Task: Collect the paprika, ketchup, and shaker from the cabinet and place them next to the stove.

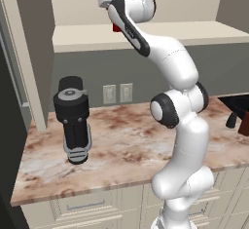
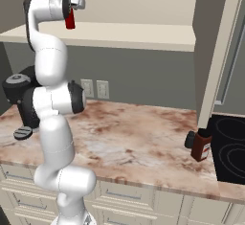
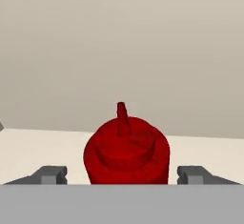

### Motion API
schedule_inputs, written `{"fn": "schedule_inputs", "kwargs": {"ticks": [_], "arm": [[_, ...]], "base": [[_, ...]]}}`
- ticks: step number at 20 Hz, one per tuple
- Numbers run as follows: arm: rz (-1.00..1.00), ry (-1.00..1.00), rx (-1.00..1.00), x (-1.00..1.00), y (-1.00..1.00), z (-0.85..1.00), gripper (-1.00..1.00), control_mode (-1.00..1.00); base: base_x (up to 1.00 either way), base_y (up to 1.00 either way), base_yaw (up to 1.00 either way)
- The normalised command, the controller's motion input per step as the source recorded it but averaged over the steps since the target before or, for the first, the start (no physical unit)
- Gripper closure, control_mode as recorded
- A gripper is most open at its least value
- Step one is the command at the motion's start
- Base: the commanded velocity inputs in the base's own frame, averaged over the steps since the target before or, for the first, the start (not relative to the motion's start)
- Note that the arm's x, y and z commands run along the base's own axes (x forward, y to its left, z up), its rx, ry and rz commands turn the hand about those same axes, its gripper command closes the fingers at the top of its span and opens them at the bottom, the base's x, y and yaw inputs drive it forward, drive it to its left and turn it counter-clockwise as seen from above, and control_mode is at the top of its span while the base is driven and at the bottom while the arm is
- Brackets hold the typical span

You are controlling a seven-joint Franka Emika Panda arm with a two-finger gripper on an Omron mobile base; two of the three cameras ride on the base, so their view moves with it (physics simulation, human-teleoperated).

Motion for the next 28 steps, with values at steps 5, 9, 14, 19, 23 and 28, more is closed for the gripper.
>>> {"fn": "schedule_inputs", "kwargs": {"ticks": [5, 9, 14, 19, 23, 28], "arm": [[0.0, 0.01, 0.0, 0.08, 0.03, -0.06, 1.0, -1.0], [0.0, 0.0, -0.01, 0.0, 0.01, 0.0, 1.0, -1.0], [0.0, -0.04, 0.01, -0.31, -0.16, 0.05, 1.0, -1.0], [0.0, -0.04, 0.05, -0.64, -0.37, 0.11, 1.0, -1.0], [0.01, -0.02, 0.04, -0.7, -0.45, 0.04, 1.0, -1.0], [0.03, -0.01, 0.0, -0.78, -0.5, -0.01, 1.0, -1.0]], "base": [[0.0, 0.0, 0.0], [0.0, 0.0, 0.0], [0.0, 0.0, 0.0], [0.0, 0.0, 0.0], [0.0, 0.0, 0.0], [0.0, 0.0, 0.0]]}}
